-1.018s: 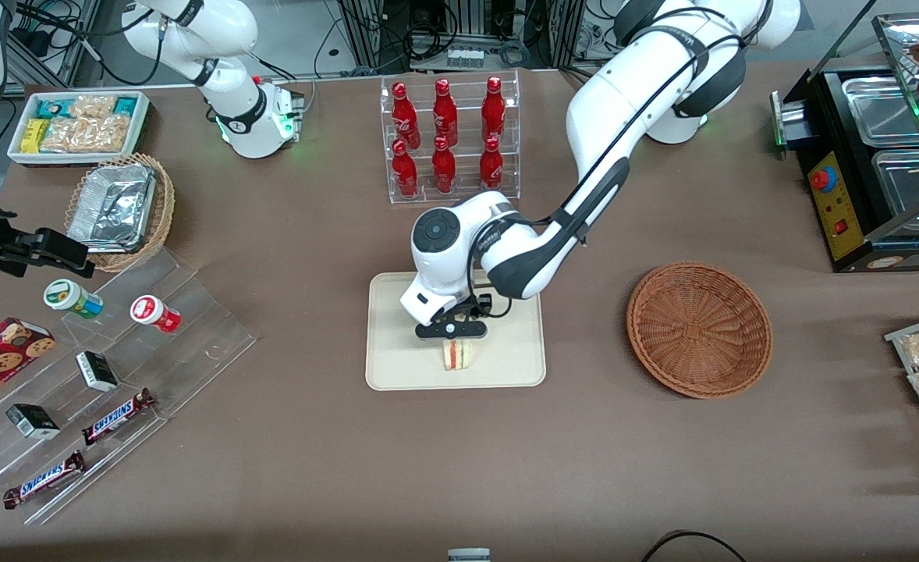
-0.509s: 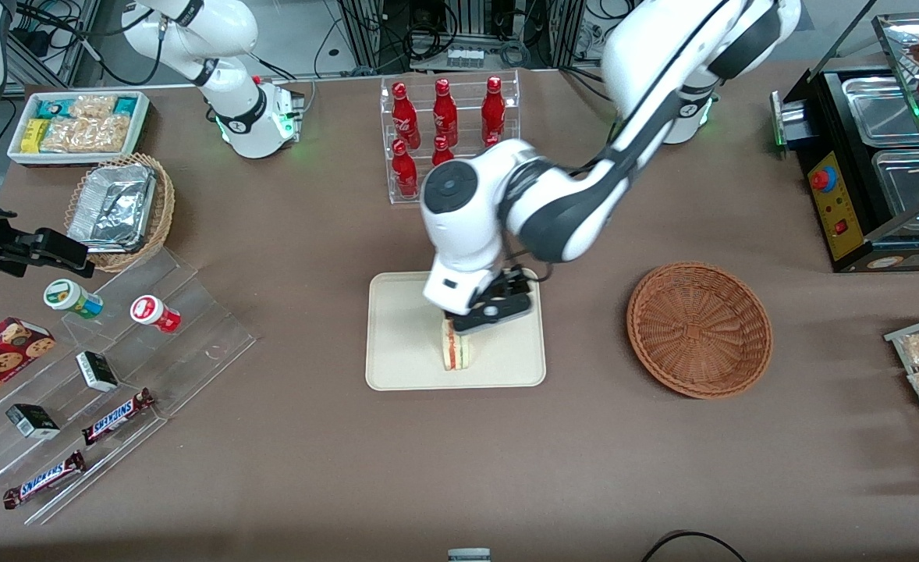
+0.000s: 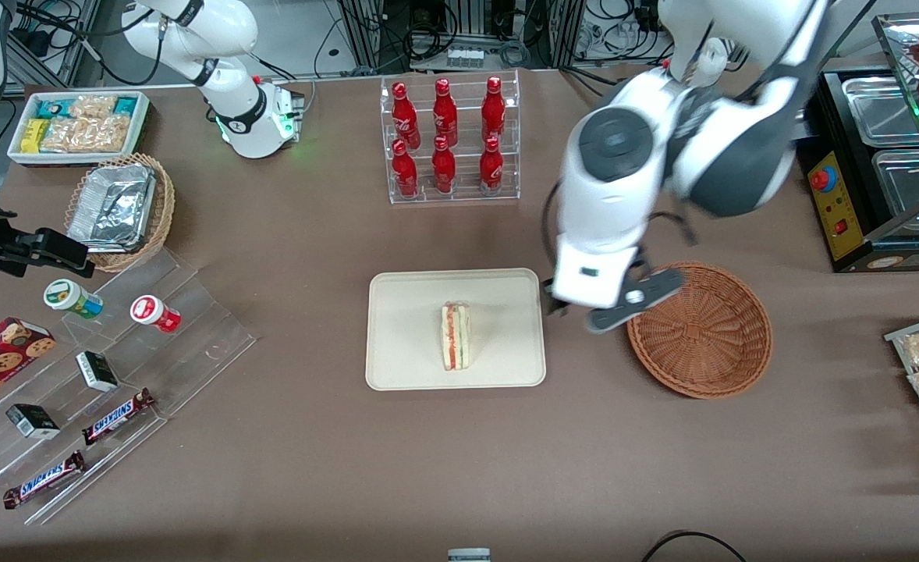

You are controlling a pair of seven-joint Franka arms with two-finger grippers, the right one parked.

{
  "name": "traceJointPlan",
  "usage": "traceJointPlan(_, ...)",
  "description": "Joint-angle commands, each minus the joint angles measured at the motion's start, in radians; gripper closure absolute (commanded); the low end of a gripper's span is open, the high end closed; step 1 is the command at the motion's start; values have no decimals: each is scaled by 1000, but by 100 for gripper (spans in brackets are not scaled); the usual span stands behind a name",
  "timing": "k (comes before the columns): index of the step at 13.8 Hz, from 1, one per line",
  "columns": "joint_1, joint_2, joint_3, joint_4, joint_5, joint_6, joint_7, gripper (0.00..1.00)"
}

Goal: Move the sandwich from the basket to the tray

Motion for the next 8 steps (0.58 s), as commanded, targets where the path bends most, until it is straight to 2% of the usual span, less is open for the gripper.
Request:
traceJointPlan(1,81,-120,-1,-76,-40,-93,140,0)
traceJointPlan(4,216,-206,-1,-94,-116,-176,382,0)
traceJointPlan(6,273,-285,7,-160,-150,-178,517,0)
traceJointPlan(7,276,-316,47,-187,-160,-178,570,0)
traceJointPlan(8,259,-344,121,-207,-199,-176,638,0)
